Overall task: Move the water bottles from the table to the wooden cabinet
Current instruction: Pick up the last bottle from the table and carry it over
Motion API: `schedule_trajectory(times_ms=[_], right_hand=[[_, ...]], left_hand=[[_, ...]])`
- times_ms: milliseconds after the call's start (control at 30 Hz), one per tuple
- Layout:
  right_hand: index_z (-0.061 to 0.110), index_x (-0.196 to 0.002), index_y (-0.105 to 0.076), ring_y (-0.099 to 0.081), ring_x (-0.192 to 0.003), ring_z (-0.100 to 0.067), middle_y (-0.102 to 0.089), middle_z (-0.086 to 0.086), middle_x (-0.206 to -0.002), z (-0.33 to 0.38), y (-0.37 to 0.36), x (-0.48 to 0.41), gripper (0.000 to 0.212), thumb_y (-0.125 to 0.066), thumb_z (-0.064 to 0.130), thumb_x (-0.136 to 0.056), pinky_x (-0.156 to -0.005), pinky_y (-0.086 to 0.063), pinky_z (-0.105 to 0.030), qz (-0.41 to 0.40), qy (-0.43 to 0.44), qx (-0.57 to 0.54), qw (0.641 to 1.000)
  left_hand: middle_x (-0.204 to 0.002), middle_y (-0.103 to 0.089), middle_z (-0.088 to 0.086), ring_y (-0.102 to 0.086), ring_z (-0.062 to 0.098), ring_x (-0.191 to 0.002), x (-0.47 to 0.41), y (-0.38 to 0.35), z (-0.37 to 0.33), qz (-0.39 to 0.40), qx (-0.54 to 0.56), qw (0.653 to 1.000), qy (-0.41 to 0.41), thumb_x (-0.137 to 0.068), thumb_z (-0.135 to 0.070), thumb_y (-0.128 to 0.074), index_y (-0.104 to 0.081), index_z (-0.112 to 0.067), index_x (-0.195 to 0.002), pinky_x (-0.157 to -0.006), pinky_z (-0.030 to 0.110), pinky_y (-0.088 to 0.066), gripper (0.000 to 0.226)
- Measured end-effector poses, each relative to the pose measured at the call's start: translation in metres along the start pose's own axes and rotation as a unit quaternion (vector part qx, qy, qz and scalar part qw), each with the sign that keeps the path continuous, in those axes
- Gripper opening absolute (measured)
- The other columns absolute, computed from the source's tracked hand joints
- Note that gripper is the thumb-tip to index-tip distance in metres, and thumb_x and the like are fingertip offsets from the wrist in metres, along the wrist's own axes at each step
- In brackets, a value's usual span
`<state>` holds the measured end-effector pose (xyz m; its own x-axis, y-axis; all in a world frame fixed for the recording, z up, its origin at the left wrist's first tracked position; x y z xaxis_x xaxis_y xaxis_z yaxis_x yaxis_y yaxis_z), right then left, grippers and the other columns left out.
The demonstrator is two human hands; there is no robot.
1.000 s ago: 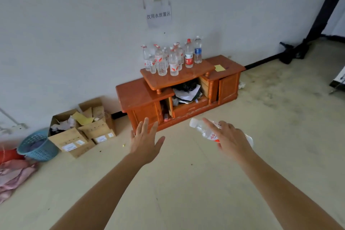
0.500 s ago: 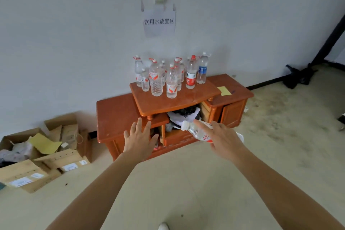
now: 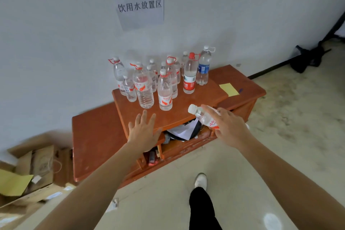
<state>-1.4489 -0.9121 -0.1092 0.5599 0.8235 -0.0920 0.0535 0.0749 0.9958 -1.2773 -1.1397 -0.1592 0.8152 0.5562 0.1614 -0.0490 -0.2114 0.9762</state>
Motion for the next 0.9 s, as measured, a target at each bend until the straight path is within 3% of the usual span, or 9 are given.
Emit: schedule_trajectory(times_ms=[200, 333, 467, 667, 833, 900], right_hand=[[0.046, -0.155, 0.0, -0.065, -0.102, -0.021, -0.056, -0.003, -0.126, -0.051, -0.064, -0.14, 0.106, -0.077, 0.022, -0.086, -0.074, -0.059, -0.032, 0.039, 0.002, -0.094, 0.995], [0.031, -0.154, -0.015, -0.059, -0.126, -0.024, -0.05, 0.0, -0.146, -0.078, -0.088, -0.225, 0.099, -0.082, 0.02, -0.082, -0.094, -0.054, -0.041, 0.048, -0.042, -0.224, 0.973], [0.028, -0.155, -0.014, -0.06, -0.126, -0.027, -0.051, -0.001, -0.148, -0.088, -0.13, -0.305, 0.106, -0.086, 0.02, -0.078, -0.094, -0.056, -0.045, 0.052, -0.036, -0.278, 0.959], [0.026, -0.146, -0.037, -0.061, -0.122, -0.02, -0.06, 0.006, -0.137, -0.065, -0.205, -0.374, 0.085, -0.087, 0.023, -0.077, -0.086, -0.05, -0.032, 0.061, -0.053, -0.348, 0.934], [0.02, -0.14, -0.043, -0.067, -0.111, -0.021, -0.066, 0.003, -0.128, -0.066, -0.266, -0.388, 0.081, -0.089, 0.028, -0.074, -0.085, -0.044, -0.022, 0.038, -0.154, -0.383, 0.91], [0.019, -0.14, -0.042, -0.066, -0.11, -0.016, -0.065, 0.006, -0.128, -0.066, -0.282, -0.386, 0.085, -0.091, 0.029, -0.071, -0.088, -0.048, -0.021, 0.02, -0.194, -0.413, 0.89]], left_hand=[[-0.168, 0.008, 0.007, 0.001, 0.034, -0.154, -0.121, -0.036, 0.005, 0.078, -0.023, 0.996, 0.029, -0.102, -0.061, -0.028, -0.006, -0.027, -0.16, -0.121, 0.061, -0.015, 0.071], [-0.168, 0.009, 0.006, 0.002, 0.034, -0.154, -0.185, -0.047, 0.015, 0.128, -0.017, 0.989, 0.077, -0.101, -0.063, -0.028, -0.007, -0.028, -0.16, -0.121, 0.061, -0.017, 0.072], [-0.168, 0.01, 0.005, 0.004, 0.033, -0.155, -0.24, -0.075, 0.014, 0.182, 0.002, 0.979, 0.096, -0.101, -0.062, -0.028, -0.009, -0.031, -0.16, -0.121, 0.061, -0.016, 0.069], [-0.167, 0.016, 0.006, 0.009, 0.034, -0.154, -0.289, -0.147, 0.04, 0.258, 0.02, 0.959, 0.117, -0.101, -0.062, -0.029, -0.007, -0.034, -0.159, -0.12, 0.063, -0.016, 0.068], [-0.167, 0.017, 0.004, 0.008, 0.037, -0.153, -0.314, -0.213, 0.068, 0.308, 0.024, 0.944, 0.119, -0.102, -0.059, -0.03, -0.008, -0.037, -0.159, -0.116, 0.067, -0.018, 0.065], [-0.167, 0.018, 0.002, 0.009, 0.038, -0.153, -0.315, -0.229, 0.078, 0.322, 0.031, 0.938, 0.124, -0.102, -0.06, -0.029, -0.006, -0.038, -0.159, -0.115, 0.069, -0.019, 0.065]])
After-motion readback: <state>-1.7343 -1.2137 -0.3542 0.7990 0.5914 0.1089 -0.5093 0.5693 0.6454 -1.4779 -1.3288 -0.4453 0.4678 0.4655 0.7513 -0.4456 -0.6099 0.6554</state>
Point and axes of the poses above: each hand's wrist, its own x-axis away from the middle knuckle, its own y-axis out of the back of the hand, z = x × y, the point moved 7 cm from there along -x, towards the middle knuckle
